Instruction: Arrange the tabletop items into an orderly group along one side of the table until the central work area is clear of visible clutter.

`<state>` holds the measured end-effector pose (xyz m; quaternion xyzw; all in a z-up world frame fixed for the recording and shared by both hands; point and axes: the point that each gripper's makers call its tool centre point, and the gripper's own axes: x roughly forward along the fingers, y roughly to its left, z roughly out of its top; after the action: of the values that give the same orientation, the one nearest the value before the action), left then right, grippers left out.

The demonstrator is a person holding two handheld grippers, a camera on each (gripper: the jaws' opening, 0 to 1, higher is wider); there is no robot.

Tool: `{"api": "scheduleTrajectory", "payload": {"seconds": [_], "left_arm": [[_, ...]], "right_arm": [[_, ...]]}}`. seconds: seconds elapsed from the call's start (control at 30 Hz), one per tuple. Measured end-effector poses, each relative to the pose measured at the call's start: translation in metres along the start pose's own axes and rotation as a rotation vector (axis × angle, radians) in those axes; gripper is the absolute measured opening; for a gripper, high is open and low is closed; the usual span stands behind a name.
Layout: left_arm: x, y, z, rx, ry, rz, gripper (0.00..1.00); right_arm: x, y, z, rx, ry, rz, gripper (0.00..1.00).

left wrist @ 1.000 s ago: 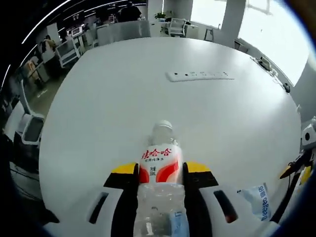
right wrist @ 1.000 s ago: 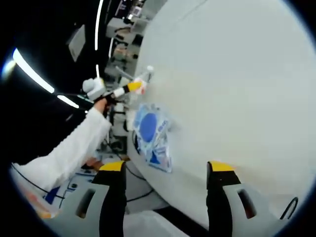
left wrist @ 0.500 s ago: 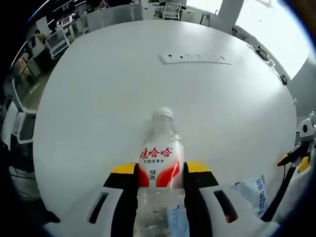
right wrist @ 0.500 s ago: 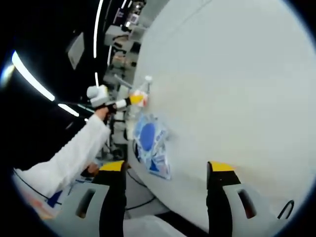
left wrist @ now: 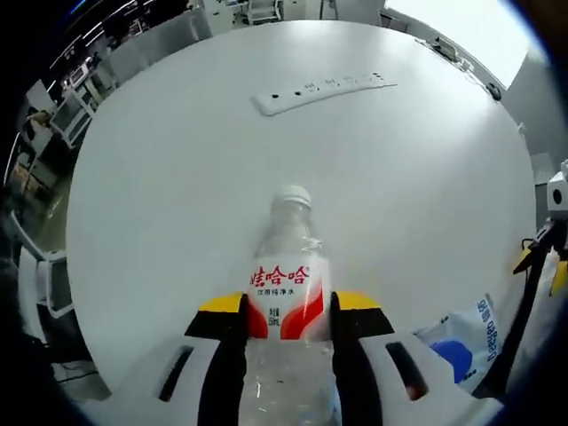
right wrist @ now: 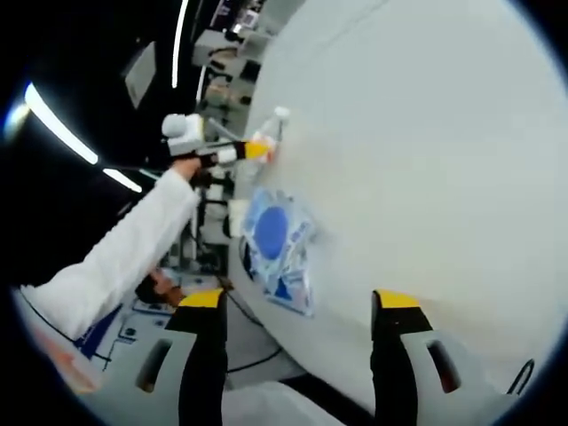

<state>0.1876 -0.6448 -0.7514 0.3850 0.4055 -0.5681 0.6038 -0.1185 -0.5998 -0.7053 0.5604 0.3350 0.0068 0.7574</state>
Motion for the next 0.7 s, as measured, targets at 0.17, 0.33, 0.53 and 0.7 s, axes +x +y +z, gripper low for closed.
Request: {"api": "scheduleTrajectory", "payload": {"seconds": [0.17, 0.33, 0.53, 0.7], "left_arm": [[0.01, -0.003, -0.006, 0.036, 0.027, -0.008, 0.37], [0.011, -0.008, 0.0, 0.08, 0.014, -0.015, 0.37], [0.015, -0.014, -0.006, 0.074, 0.022, -0.043, 0.39], [0.018, -0.016, -0.007, 0.041, 0.006, -0.07, 0.41]], "right_arm": [[-0.001, 0.008, 0.02, -0.044, -0.042, -0.005, 0.64], [0.001, 0.015, 0.036, -0.142, -0.041, -0.019, 0.64], [0.009, 0.017, 0.059, -0.098, -0.076, -0.01, 0.63], [0.022, 0.026, 0.08, -0.093, -0.089, -0.004, 0.61]]}}
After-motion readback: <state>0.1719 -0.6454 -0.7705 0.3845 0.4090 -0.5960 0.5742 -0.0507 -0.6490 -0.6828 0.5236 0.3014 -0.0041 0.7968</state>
